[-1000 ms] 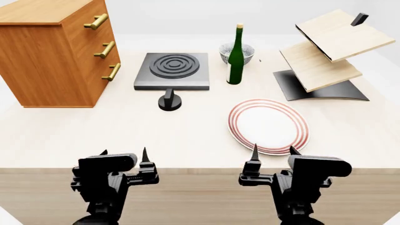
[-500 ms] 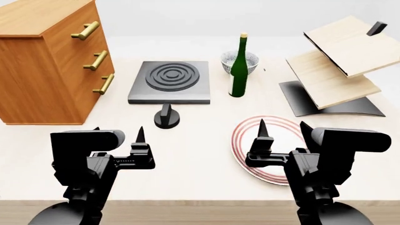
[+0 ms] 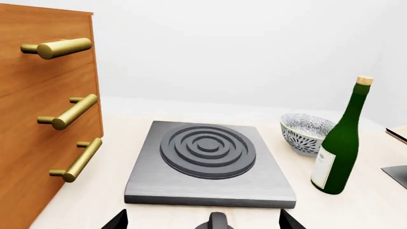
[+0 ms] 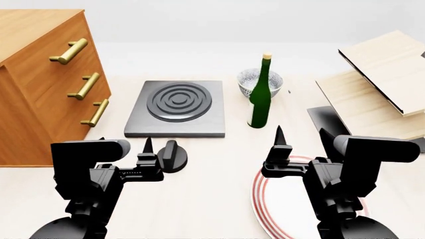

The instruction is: Turn on the stove.

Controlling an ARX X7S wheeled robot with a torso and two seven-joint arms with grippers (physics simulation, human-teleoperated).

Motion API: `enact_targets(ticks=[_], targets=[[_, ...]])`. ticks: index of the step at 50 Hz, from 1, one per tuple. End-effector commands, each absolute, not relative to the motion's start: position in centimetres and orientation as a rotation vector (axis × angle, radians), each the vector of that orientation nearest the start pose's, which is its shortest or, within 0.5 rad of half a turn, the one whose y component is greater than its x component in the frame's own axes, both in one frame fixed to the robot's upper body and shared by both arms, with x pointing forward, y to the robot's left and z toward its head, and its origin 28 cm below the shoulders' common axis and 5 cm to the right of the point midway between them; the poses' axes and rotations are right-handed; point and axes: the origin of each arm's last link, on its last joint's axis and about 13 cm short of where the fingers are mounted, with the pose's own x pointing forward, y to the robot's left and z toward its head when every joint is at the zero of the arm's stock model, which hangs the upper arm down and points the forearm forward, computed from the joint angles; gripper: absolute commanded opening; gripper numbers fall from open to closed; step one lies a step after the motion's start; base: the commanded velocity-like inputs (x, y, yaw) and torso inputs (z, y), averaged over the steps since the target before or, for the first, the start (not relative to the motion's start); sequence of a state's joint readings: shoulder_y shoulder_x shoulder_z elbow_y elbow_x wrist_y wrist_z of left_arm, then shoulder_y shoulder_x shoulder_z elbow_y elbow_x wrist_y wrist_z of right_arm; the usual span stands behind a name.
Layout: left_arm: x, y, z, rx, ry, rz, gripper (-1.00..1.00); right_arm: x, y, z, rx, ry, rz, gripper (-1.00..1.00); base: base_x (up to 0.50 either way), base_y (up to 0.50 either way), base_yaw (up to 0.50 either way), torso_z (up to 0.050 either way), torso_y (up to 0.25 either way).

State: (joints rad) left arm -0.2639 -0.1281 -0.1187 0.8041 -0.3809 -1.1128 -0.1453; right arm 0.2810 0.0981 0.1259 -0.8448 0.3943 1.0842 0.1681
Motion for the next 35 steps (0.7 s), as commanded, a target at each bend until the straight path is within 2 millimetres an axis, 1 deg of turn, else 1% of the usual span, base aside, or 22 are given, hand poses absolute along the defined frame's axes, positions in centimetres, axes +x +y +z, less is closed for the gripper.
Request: enact_targets(ticks=[1,6,12,14,17,20,24,27,31,32,33,35], targets=[[21.0,22.4,14.9,-0.045,0.015,-0.01,1.0,20.4,-10.7,16.3,0.111,-0.036,0.022,1.0,0.0,0.0,0.0,0.0,0.0],[22.1,22.8,14.0,-0.018,0.023,0.009,1.0,20.2,-10.6,16.1,0.102,-0.032,0.038,1.0,0.0,0.0,0.0,0.0,0.0],[23.2,23.3,13.7,-0.007,0.011,0.026,1.0,20.2,-10.7,16.1,0.099,-0.035,0.037,1.0,0.0,0.0,0.0,0.0,0.0],[24.1,23.7,13.4,-0.013,-0.002,0.045,1.0,20.2,-10.7,16.1,0.1,-0.037,0.039,1.0,0.0,0.0,0.0,0.0,0.0],[25.1,24.0,12.6,-0.003,0.001,0.052,1.0,20.2,-10.7,16.1,0.099,-0.038,0.042,1.0,0.0,0.0,0.0,0.0,0.0],[26.3,24.3,11.1,0.04,0.018,0.077,1.0,20.3,-10.7,15.9,0.098,-0.033,0.041,1.0,0.0,0.0,0.0,0.0,0.0],[27.4,24.4,10.0,0.051,0.02,0.095,1.0,20.3,-10.7,15.8,0.098,-0.028,0.04,1.0,0.0,0.0,0.0,0.0,0.0],[28.0,24.4,9.4,0.065,0.014,0.109,1.0,20.4,-10.8,15.7,0.103,-0.025,0.036,1.0,0.0,0.0,0.0,0.0,0.0],[28.8,24.5,8.2,0.086,0.019,0.123,1.0,20.4,-10.9,15.8,0.105,-0.024,0.035,1.0,0.0,0.0,0.0,0.0,0.0],[29.1,24.6,7.6,0.078,0.038,0.133,1.0,20.4,-10.9,15.8,0.103,-0.025,0.035,1.0,0.0,0.0,0.0,0.0,0.0],[29.1,24.6,7.5,0.078,0.038,0.133,1.0,20.4,-10.9,15.8,0.103,-0.025,0.035,1.0,0.0,0.0,0.0,0.0,0.0],[29.5,24.7,6.8,0.086,0.045,0.145,1.0,20.4,-10.9,15.7,0.102,-0.024,0.035,1.0,0.0,0.0,0.0,0.0,0.0]])
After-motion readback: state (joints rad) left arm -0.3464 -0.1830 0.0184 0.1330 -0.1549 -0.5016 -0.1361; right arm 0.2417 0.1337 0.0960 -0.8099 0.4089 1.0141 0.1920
